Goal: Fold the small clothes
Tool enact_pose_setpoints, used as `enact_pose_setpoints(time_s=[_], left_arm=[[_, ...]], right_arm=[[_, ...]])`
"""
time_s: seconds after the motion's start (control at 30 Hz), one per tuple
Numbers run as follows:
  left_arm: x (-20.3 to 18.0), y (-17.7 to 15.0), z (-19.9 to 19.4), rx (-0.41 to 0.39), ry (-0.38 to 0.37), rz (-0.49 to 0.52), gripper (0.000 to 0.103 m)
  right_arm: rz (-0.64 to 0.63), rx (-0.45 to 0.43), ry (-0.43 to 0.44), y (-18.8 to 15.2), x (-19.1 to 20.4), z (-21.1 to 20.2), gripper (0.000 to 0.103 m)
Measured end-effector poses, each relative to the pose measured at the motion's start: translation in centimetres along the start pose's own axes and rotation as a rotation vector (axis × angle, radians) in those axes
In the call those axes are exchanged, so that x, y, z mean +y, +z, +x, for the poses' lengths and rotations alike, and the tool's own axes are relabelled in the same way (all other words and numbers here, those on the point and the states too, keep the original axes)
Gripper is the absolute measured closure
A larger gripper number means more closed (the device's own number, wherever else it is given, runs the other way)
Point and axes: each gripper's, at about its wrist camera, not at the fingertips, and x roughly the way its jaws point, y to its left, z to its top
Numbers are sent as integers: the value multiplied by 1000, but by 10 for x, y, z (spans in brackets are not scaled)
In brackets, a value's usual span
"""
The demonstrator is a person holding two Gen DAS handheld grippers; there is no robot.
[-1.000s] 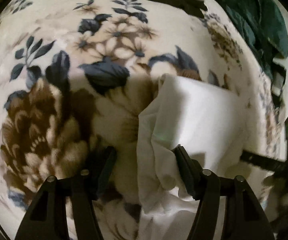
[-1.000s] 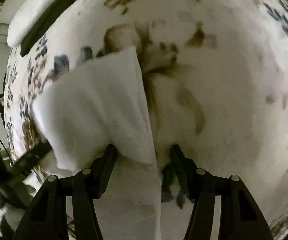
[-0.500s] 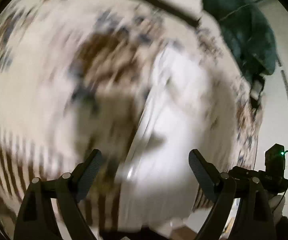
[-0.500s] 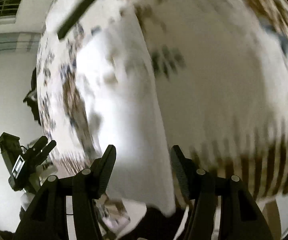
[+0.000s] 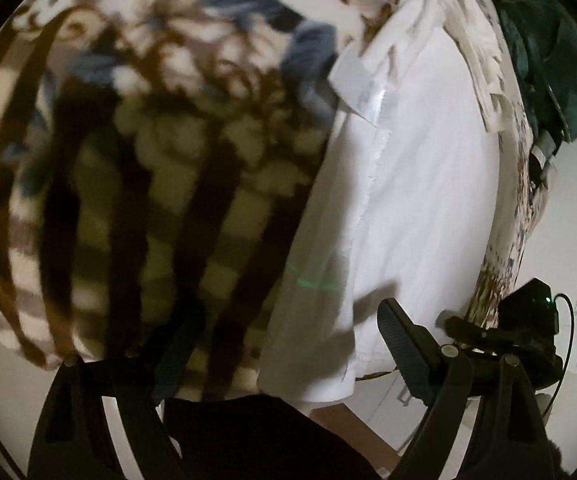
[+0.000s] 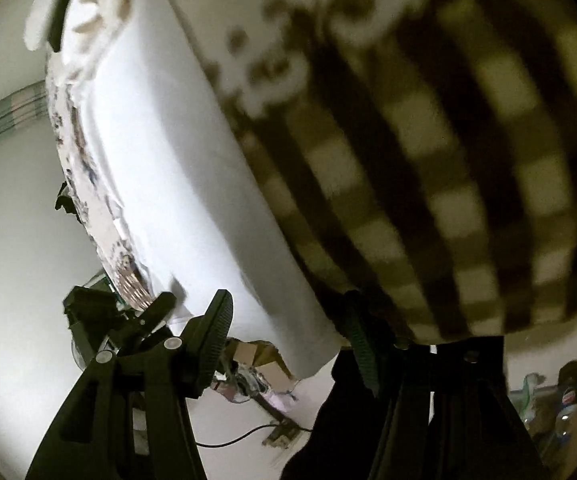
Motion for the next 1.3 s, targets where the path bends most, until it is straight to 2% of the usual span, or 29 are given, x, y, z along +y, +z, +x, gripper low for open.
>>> enact_pose_setpoints(time_s=[0.03,0.1,0.17,0.33,0.5,0.63,0.73,0.8,0.93,1.03,1.2,1.3], left_arm=[[-2,-2,-2,-13,3,17,35],[-4,-6,-6,-23,18,58,86],[-5,-11,-14,-41,-18,65,94],[-7,-19,-30,-82,-42,75,97],[-23,-25,-52,-140,2,124,99],[-51,-29,-66,-177,93,189,99],[-75,-27,-78,-205,100,210,99],[-87,-18,-88,-235,69,207,99],[-119,18,-114,-309,1,212,99],[-145,66,-125,-366,-39,230,99],[-176,148,-121,-412,-58,259,99],[-187,199,-105,-406,-47,253,99]], right_arm=[[7,-5,6,-3,0,5,45],[3,-14,3,-6,5,12,59],[-1,-3,26,-11,7,17,89],[-8,-26,58,-20,16,11,94],[-37,-48,64,-30,25,-18,95],[-86,-101,22,-36,47,-46,95],[-138,-158,-28,-39,72,-73,95],[-151,-195,-36,-35,86,-94,95],[-183,-290,-13,-11,132,-131,95],[-220,-353,4,21,164,-153,95],[-231,-435,-4,106,202,-169,95],[-221,-452,-21,153,220,-167,95]])
